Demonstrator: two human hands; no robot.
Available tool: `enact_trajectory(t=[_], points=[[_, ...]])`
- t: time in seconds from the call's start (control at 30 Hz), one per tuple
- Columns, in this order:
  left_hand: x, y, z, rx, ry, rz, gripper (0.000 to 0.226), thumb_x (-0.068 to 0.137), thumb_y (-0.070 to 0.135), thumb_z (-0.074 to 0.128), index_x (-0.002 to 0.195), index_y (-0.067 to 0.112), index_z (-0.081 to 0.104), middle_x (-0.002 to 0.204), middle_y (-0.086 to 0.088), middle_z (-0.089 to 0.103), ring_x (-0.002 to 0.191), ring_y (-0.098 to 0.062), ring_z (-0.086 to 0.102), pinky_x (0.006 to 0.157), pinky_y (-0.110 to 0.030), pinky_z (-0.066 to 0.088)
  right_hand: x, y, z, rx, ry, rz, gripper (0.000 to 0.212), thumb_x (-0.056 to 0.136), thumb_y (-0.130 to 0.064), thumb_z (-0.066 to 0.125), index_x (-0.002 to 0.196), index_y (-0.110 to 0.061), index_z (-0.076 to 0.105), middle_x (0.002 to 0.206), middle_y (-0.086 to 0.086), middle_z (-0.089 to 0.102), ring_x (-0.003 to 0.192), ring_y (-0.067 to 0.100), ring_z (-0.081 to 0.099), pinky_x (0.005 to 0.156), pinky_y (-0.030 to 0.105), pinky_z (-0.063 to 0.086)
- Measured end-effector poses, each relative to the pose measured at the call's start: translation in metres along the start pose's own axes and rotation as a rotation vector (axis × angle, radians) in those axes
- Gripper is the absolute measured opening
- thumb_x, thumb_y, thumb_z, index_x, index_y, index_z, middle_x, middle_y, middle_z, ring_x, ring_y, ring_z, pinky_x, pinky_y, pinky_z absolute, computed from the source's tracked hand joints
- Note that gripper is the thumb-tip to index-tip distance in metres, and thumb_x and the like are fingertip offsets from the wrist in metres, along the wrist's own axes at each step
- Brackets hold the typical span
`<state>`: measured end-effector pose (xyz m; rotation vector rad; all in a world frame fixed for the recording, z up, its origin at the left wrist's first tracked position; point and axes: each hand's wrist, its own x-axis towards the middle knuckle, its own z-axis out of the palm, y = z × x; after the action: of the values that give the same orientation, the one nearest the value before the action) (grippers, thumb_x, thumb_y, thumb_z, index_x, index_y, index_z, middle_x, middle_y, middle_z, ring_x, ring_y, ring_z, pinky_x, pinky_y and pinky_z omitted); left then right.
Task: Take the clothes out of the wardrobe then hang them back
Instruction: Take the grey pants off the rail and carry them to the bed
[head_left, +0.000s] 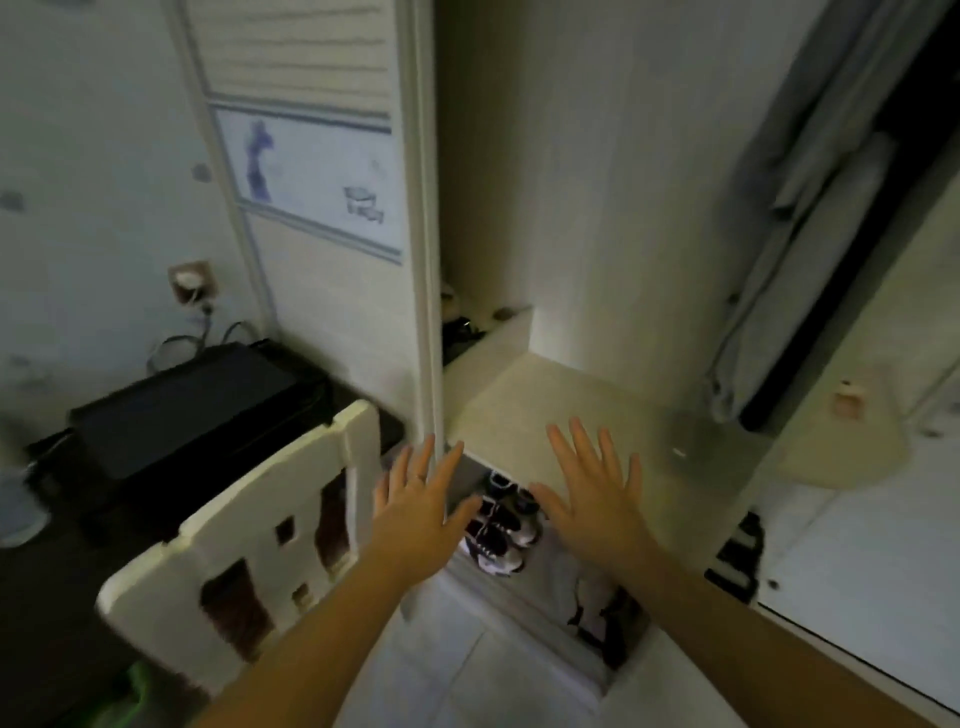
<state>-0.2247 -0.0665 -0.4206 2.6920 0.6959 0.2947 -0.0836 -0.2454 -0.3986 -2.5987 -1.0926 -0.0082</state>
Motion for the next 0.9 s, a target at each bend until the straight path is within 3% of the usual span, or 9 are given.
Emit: enact_trajectory(t=[0.2, 0.37, 0.7, 0.9], points=[[0.172, 0.045, -0.081, 0.011, 0.153, 0.345, 0.088, 0.079, 0.084, 0.001, 0.155, 0.042, 0.01, 0.166, 0.004, 0.003, 0.152, -0.025, 0.0, 0.12, -0.048, 0.008, 0.093, 0.005, -0.106, -0.109, 0.295, 0.102, 0.077, 0.086, -0.076, 0.011, 0.151, -0.043, -0.016, 0.159, -0.013, -0.025, 0.148, 0.019, -0.021, 0.113, 0.046, -0.018], [0.281, 0.115, -0.153, -0.009, 0.284, 0.564, 0.082, 0.08, 0.08, 0.006, 0.155, 0.045, 0.006, 0.166, 0.006, -0.003, 0.152, -0.022, -0.004, 0.12, -0.047, 0.007, 0.148, 0.007, -0.208, -0.241, 0.533, 0.134, 0.074, 0.095, -0.068, 0.026, 0.147, -0.047, -0.022, 0.159, -0.014, -0.026, 0.146, 0.017, -0.027, 0.118, 0.051, -0.014], [0.414, 0.265, -0.248, -0.123, 0.455, 0.793, 0.085, 0.077, 0.081, 0.005, 0.155, 0.045, 0.004, 0.166, 0.007, -0.002, 0.152, -0.02, -0.005, 0.12, -0.045, 0.008, 0.219, 0.012, -0.401, -0.448, 0.786, 0.161, 0.069, 0.096, -0.064, 0.026, 0.152, -0.044, -0.011, 0.162, -0.012, -0.016, 0.148, 0.017, -0.021, 0.119, 0.054, -0.009], [0.466, 0.328, -0.276, -0.197, 0.452, 0.823, 0.068, 0.095, 0.069, 0.026, 0.154, 0.045, 0.003, 0.166, 0.009, -0.002, 0.152, -0.019, -0.006, 0.12, -0.045, 0.007, 0.261, 0.019, -0.485, -0.59, 0.84, 0.191, 0.068, 0.098, -0.06, 0.029, 0.155, -0.037, 0.001, 0.164, -0.008, 0.0, 0.15, 0.021, -0.008, 0.119, 0.053, -0.002]])
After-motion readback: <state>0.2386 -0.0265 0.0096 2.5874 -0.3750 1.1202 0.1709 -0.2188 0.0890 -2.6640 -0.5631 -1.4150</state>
